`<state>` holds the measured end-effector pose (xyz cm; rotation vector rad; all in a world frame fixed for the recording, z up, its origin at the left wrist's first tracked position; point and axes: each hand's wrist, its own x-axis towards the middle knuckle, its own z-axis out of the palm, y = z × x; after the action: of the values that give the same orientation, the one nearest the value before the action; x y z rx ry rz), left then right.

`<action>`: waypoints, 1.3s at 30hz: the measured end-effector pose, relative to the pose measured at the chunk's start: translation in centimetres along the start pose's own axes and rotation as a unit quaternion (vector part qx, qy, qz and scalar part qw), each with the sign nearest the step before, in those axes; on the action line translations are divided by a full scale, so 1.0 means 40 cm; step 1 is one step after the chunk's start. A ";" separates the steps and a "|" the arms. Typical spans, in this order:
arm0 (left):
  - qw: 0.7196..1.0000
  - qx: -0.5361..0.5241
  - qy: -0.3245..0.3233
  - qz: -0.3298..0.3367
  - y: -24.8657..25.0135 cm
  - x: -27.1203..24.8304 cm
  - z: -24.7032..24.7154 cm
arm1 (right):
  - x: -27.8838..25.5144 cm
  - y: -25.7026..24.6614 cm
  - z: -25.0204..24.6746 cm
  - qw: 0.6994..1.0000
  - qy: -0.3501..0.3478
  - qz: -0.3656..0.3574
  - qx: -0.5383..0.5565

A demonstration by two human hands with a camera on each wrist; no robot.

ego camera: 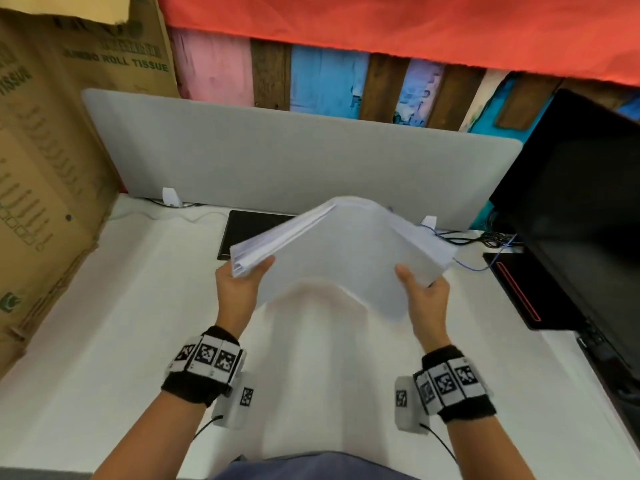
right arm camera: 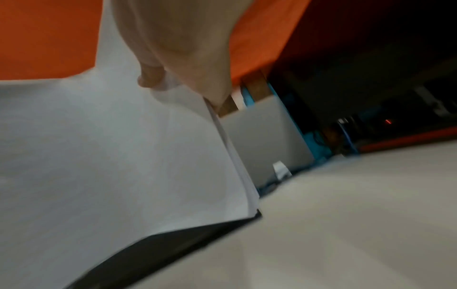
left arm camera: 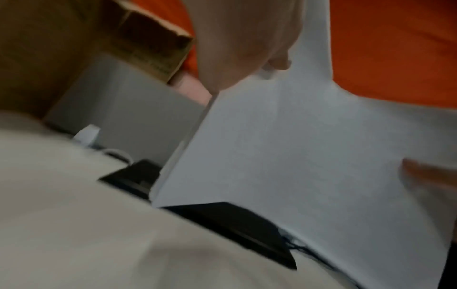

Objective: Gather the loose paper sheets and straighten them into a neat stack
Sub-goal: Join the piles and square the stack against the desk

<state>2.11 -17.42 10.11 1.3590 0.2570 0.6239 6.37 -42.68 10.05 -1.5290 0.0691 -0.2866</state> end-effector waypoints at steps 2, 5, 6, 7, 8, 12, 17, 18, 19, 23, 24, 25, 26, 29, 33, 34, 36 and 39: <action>1.000 0.005 0.008 -0.018 -0.038 -0.015 -0.019 | -0.027 0.037 0.007 0.999 -0.010 0.045 0.004; 0.999 0.013 0.018 -0.029 -0.057 -0.022 -0.027 | -0.032 0.045 0.009 0.997 0.011 0.073 0.034; 0.999 0.019 0.024 -0.021 -0.053 -0.021 -0.023 | -0.026 0.039 0.009 0.997 0.023 0.068 0.038; 0.999 0.025 0.030 -0.006 -0.045 -0.018 -0.019 | -0.021 0.031 0.010 0.997 0.035 0.054 0.040; 0.999 0.032 0.038 0.010 -0.037 -0.012 -0.013 | -0.015 0.025 0.012 0.997 0.043 0.042 0.039; 0.995 0.051 0.084 0.029 -0.031 0.020 0.003 | 0.007 0.014 0.024 0.995 0.087 0.044 0.038; 0.992 0.048 0.113 0.004 -0.032 0.059 0.010 | 0.037 0.020 0.010 0.994 0.099 0.043 0.019; 0.992 0.053 0.112 0.004 -0.033 0.061 0.011 | 0.042 0.023 0.008 0.994 0.097 0.040 0.016; 0.992 0.058 0.110 0.003 -0.034 0.063 0.013 | 0.044 0.024 0.006 0.995 0.092 0.034 0.010; 0.997 0.040 0.064 -0.005 -0.032 0.066 0.004 | 0.048 0.031 -0.012 1.000 0.027 0.006 -0.011; 0.998 0.044 0.033 -0.004 -0.036 0.065 -0.005 | 0.051 0.036 -0.025 0.999 -0.006 0.000 -0.038; 0.998 0.062 0.004 -0.005 -0.043 0.066 -0.016 | 0.053 0.037 -0.038 0.997 -0.036 0.004 -0.066; 0.995 0.093 -0.020 -0.006 -0.050 0.068 -0.027 | 0.055 0.035 -0.047 0.995 -0.058 0.018 -0.084; 0.989 0.138 -0.046 -0.026 -0.061 0.073 -0.047 | 0.057 0.013 -0.068 0.986 -0.095 0.029 -0.134; 0.991 0.112 -0.064 -0.023 -0.045 0.079 -0.045 | 0.088 -0.060 -0.063 0.893 -0.088 -0.041 -0.439; 0.992 0.106 -0.070 -0.020 -0.040 0.081 -0.041 | 0.090 -0.085 -0.041 0.830 -0.112 -0.064 -0.543; 0.989 0.117 -0.089 -0.010 -0.027 0.083 -0.028 | 0.084 -0.119 0.033 0.723 -0.197 -0.111 -0.653; 0.980 0.146 -0.137 0.014 0.018 0.085 0.014 | 0.059 -0.130 0.158 0.707 -0.306 -0.142 -0.621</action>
<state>4.96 -15.95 11.51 1.7155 0.1086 0.4250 9.34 -37.12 15.80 -2.9374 -0.6440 0.1127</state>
